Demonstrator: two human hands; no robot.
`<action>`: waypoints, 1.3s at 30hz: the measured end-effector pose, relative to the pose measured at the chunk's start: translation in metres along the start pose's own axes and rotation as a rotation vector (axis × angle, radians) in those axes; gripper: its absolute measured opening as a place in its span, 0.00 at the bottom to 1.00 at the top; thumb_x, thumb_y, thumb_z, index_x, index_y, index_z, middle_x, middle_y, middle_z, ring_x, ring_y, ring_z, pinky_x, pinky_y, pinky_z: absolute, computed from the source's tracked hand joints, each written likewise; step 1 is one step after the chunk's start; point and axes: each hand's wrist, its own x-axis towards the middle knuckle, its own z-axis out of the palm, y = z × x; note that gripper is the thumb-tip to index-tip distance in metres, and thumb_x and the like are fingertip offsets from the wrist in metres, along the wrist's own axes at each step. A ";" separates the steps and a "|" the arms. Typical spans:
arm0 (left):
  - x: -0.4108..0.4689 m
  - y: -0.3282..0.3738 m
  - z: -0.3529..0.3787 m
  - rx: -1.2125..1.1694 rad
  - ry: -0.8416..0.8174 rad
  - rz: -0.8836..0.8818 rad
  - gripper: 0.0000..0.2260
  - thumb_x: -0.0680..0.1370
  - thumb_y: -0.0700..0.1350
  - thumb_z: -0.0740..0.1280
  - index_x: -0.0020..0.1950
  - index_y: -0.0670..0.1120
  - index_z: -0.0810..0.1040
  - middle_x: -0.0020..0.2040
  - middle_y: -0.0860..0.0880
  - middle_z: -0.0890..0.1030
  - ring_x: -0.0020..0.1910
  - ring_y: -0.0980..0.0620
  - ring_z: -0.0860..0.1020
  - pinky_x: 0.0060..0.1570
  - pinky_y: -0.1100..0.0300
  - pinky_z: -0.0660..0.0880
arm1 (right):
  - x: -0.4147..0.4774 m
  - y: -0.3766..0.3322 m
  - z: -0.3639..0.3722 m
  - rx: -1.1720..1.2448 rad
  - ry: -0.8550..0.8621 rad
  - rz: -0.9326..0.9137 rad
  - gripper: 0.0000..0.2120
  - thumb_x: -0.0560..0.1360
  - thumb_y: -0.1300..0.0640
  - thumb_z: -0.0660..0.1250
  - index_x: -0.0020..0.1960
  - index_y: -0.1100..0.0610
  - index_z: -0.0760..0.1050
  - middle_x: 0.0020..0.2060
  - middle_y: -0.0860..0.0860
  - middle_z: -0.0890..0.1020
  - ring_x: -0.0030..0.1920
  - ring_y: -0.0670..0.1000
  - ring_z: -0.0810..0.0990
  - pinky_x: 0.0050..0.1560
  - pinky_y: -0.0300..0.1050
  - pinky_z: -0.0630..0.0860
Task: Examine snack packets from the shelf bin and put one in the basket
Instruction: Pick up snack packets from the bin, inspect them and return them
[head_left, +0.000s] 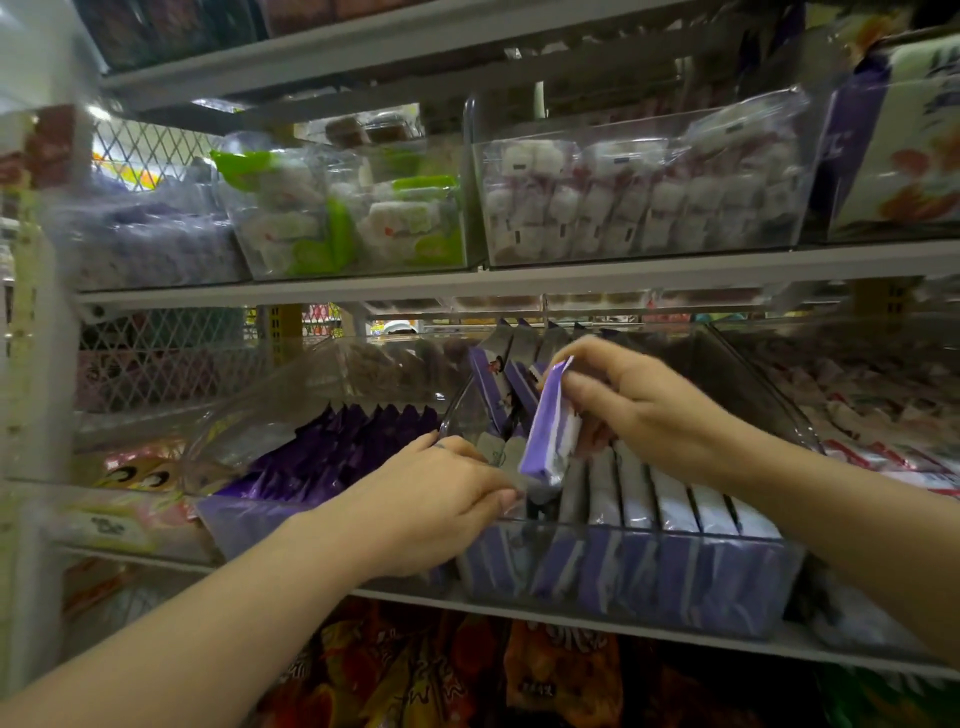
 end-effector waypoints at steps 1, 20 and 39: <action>0.000 0.002 0.000 -0.023 0.032 -0.006 0.15 0.84 0.55 0.53 0.65 0.59 0.75 0.61 0.58 0.78 0.65 0.59 0.67 0.73 0.52 0.55 | -0.003 -0.005 -0.001 0.061 0.048 -0.010 0.05 0.81 0.60 0.59 0.50 0.55 0.73 0.35 0.50 0.77 0.31 0.54 0.80 0.33 0.49 0.79; -0.086 0.029 0.064 -1.312 0.552 -0.223 0.27 0.74 0.56 0.69 0.72 0.55 0.67 0.62 0.56 0.81 0.61 0.54 0.79 0.62 0.46 0.74 | -0.120 -0.006 0.139 0.355 0.230 -0.179 0.17 0.77 0.61 0.60 0.60 0.43 0.68 0.72 0.42 0.65 0.65 0.40 0.72 0.60 0.41 0.74; -0.160 0.027 0.178 -1.370 0.281 -0.376 0.20 0.74 0.54 0.69 0.65 0.57 0.72 0.59 0.57 0.82 0.57 0.55 0.81 0.49 0.60 0.80 | -0.159 0.038 0.207 1.011 0.150 0.569 0.10 0.76 0.54 0.65 0.47 0.57 0.83 0.44 0.61 0.86 0.44 0.58 0.86 0.39 0.48 0.82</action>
